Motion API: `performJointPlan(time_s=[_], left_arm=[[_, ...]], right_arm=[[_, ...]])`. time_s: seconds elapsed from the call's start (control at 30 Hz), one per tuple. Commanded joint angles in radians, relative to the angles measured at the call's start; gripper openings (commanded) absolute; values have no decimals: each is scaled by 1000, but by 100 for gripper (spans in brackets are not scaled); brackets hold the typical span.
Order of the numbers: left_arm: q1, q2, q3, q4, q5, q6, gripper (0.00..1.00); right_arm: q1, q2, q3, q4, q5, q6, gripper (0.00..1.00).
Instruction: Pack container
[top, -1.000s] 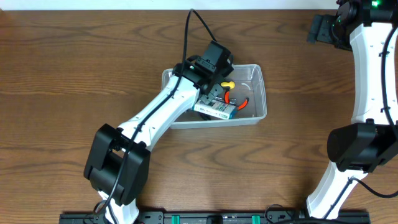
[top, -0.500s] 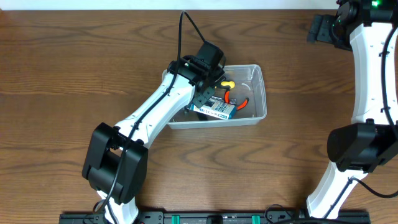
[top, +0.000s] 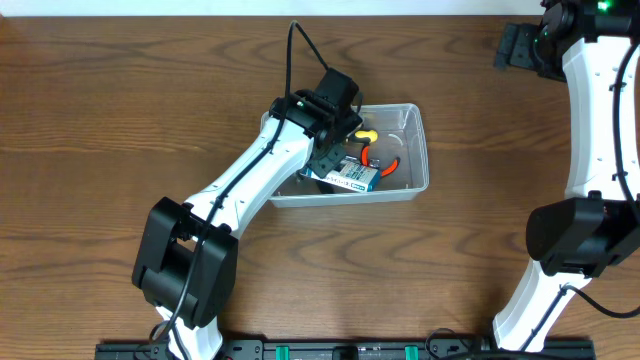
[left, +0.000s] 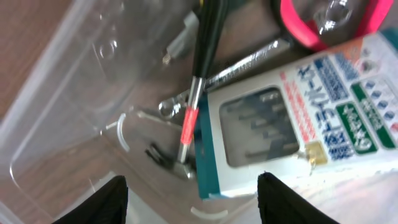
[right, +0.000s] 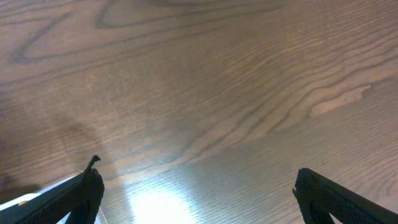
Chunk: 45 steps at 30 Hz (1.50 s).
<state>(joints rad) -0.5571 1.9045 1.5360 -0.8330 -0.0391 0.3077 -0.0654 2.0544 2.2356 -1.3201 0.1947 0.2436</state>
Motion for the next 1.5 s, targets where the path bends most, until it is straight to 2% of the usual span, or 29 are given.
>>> performJointPlan(time_s=[0.0, 0.13, 0.4, 0.6, 0.8, 0.93, 1.0, 1.03, 1.07, 1.17, 1.3, 1.47], left_arm=[[2, 5, 6, 10, 11, -38, 55], [2, 45, 6, -18, 64, -41, 55], [-14, 143, 6, -102, 66, -40, 55], [-9, 123, 21, -97, 45, -41, 55], [-9, 33, 118, -97, 45, -56, 56], [-5, -36, 214, -97, -40, -114, 56], [8, -70, 266, -96, -145, -181, 57], [18, -82, 286, -97, -201, -225, 63], [37, -98, 310, -100, -278, -298, 76], [116, -140, 330, -106, -379, -452, 84], [271, -171, 330, -129, -362, -573, 93], [445, -173, 330, -158, -264, -580, 98]], right_arm=[[1, -7, 5, -1, 3, -13, 99], [1, -7, 5, 0, 3, -13, 99], [1, -7, 5, -1, 3, -13, 99], [1, -7, 5, -1, 3, -13, 99], [1, -7, 5, -1, 3, -13, 99], [1, -7, 5, -1, 3, -13, 99], [1, -7, 5, -1, 3, -13, 99], [1, -7, 5, -1, 3, -13, 99], [1, -7, 5, -1, 4, -13, 99], [1, -7, 5, 0, 3, -13, 99], [1, -7, 5, -1, 3, -13, 99], [1, -7, 5, -1, 3, -13, 99]])
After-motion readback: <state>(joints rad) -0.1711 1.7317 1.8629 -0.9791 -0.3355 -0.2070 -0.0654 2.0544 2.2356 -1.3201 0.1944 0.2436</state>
